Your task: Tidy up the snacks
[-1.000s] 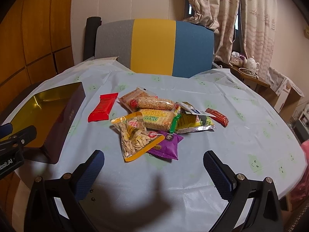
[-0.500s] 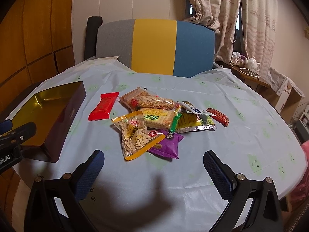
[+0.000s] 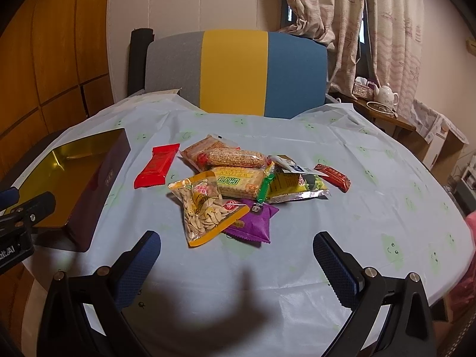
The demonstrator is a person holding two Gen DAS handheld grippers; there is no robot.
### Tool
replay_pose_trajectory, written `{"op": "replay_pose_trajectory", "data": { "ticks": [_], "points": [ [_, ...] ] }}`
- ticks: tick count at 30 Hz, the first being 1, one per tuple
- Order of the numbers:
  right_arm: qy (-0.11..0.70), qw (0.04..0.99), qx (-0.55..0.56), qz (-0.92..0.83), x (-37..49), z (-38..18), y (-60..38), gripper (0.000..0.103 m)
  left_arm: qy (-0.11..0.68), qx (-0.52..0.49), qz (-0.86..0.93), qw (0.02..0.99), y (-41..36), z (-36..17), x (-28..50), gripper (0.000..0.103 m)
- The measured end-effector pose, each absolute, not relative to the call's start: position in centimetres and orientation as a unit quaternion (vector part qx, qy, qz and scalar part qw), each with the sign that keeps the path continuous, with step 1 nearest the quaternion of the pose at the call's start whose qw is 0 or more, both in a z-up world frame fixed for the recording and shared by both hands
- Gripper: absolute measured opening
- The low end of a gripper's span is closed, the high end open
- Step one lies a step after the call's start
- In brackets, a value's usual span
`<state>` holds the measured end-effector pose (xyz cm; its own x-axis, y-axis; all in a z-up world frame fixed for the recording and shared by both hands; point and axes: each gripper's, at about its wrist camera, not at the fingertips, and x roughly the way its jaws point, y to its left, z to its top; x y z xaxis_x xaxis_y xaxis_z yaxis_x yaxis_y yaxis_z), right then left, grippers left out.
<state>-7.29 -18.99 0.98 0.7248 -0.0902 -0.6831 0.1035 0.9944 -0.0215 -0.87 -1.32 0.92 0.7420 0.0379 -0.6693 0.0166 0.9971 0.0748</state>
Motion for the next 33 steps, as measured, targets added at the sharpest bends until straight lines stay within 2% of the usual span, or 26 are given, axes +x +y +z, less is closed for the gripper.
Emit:
{"op": "replay_pose_trajectory", "data": {
  "ticks": [13, 19, 24, 29, 33],
  "points": [
    [0.373, 0.926, 0.014, -0.055, -7.1, 0.6, -19.4, 0.103, 0.366, 0.034, -0.015, 0.930, -1.7, 0.6, -0.6, 0.078],
    [0.384, 0.922, 0.019, -0.058, -6.8, -0.1, -19.8, 0.103, 0.393, -0.017, -0.100, 0.914, -1.8, 0.2, -0.1, 0.078],
    [0.399, 0.914, 0.031, -0.063, -6.3, -0.8, -20.6, 0.103, 0.431, -0.023, -0.135, 0.892, -3.0, -0.8, 1.2, 0.078],
    [0.408, 0.909, 0.044, -0.067, -6.2, -1.3, -21.6, 0.103, 0.427, -0.047, -0.177, 0.886, -3.0, 0.8, 3.4, 0.078],
    [0.414, 0.907, 0.050, -0.067, -6.1, -1.7, -21.9, 0.103, 0.453, -0.043, -0.179, 0.872, -3.6, 1.6, 6.8, 0.078]
  ]
}}
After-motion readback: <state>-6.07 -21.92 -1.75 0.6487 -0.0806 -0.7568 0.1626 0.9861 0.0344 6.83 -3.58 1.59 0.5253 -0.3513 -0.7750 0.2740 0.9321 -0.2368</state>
